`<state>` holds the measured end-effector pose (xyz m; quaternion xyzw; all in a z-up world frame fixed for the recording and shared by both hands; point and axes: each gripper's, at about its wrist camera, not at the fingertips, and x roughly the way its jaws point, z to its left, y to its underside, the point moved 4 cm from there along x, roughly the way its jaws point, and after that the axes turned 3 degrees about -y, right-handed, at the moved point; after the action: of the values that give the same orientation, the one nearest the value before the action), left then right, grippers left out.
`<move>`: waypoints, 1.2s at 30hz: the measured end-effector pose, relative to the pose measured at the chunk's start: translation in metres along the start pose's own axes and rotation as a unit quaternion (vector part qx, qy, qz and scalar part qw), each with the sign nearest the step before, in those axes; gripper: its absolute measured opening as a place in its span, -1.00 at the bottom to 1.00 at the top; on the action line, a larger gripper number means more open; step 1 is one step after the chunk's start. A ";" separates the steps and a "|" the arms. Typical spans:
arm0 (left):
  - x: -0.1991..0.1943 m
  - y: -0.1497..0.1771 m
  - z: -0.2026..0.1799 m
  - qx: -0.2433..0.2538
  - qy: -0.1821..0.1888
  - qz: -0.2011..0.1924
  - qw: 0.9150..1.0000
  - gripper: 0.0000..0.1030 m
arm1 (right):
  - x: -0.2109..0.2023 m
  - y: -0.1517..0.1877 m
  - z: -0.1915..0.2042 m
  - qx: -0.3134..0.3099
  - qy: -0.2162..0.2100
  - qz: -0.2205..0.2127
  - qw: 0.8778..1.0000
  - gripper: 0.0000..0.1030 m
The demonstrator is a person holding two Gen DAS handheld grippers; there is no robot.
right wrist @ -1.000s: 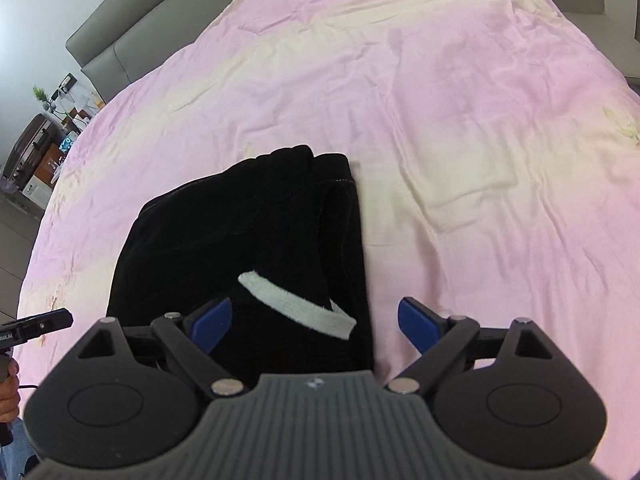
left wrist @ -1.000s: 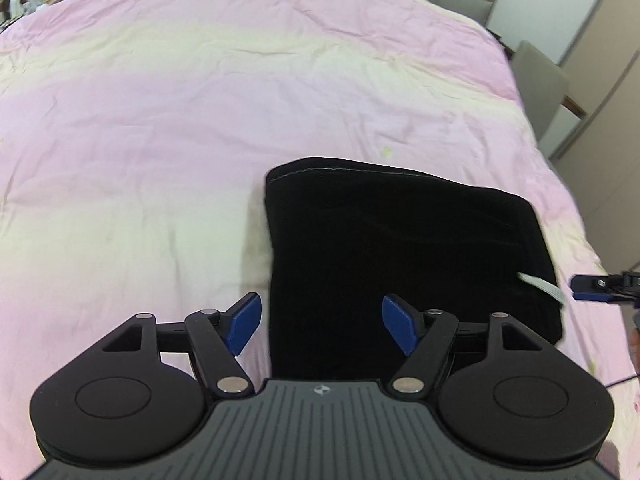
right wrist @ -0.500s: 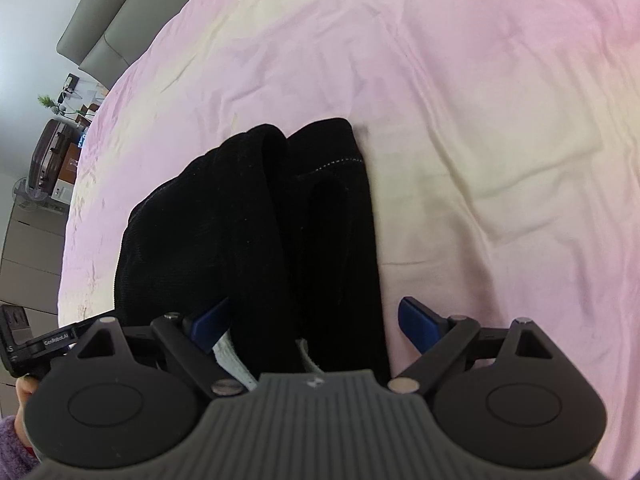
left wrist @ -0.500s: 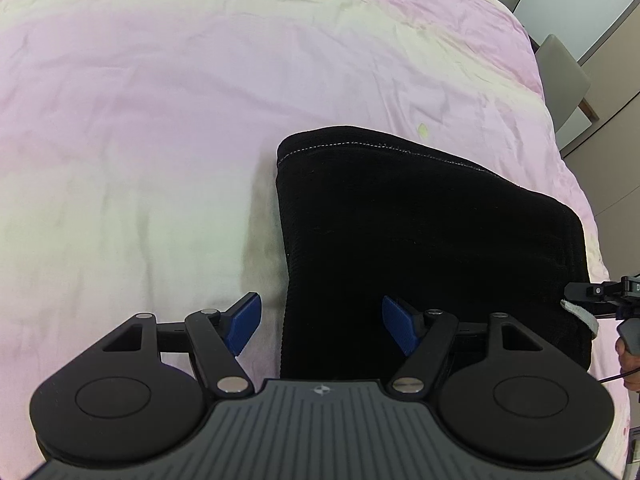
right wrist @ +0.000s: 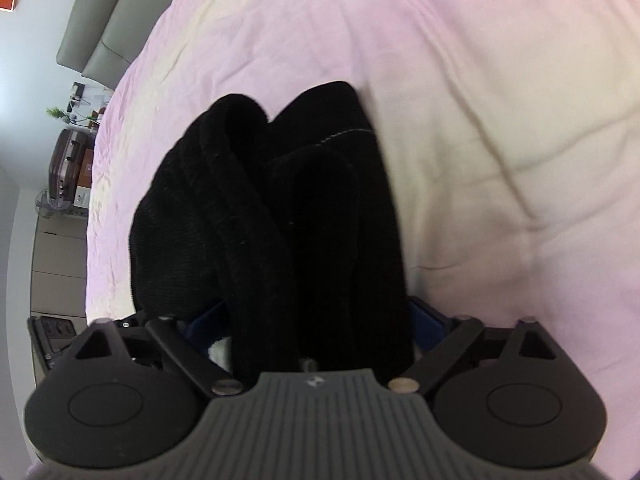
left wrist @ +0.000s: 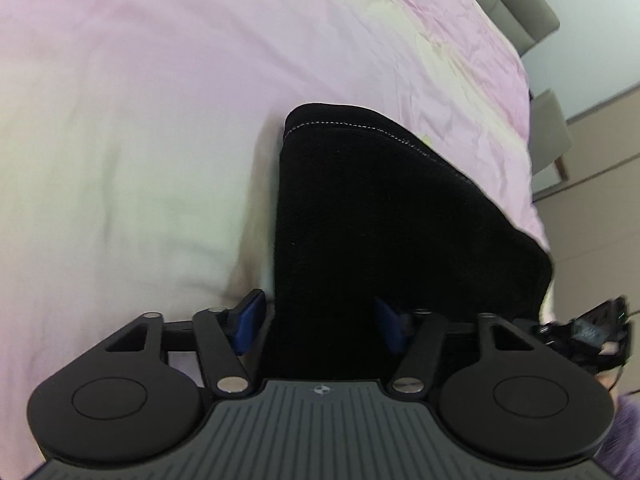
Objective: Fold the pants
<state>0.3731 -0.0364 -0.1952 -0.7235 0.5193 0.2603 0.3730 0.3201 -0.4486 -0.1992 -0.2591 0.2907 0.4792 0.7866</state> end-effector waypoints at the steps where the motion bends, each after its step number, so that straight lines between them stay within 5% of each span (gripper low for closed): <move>1: -0.003 0.001 -0.001 -0.006 -0.001 -0.003 1.000 -0.03 | -0.001 0.001 0.005 -0.006 0.006 -0.002 1.000 0.51; 5: -0.017 0.007 -0.026 0.043 -0.037 -0.031 0.998 -0.43 | -0.015 0.007 0.031 -0.039 0.030 -0.013 0.999 0.16; 11: -0.053 0.008 -0.036 0.029 0.002 -0.053 0.998 -0.55 | -0.041 0.015 0.092 -0.098 0.045 -0.034 0.994 -0.10; 16: -0.114 -0.003 -0.024 0.047 -0.014 -0.085 0.995 -0.55 | -0.037 0.031 0.170 -0.155 0.030 -0.030 0.987 -0.12; 25: -0.216 -0.037 0.055 0.082 -0.121 -0.106 0.984 -0.55 | 0.061 0.081 0.281 -0.156 -0.043 0.000 0.987 -0.13; 30: -0.215 -0.039 0.106 0.069 -0.159 -0.091 0.981 -0.54 | 0.129 0.116 0.302 -0.147 -0.051 0.027 0.988 -0.14; 36: -0.192 -0.021 0.137 0.066 -0.206 -0.112 0.970 -0.49 | 0.173 0.125 0.297 -0.154 -0.003 0.033 0.987 -0.09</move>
<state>0.3323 0.1853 -0.1228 -0.6813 0.3629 0.3256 0.5460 0.3331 -0.0895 -0.1307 -0.3663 0.2194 0.5446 0.7219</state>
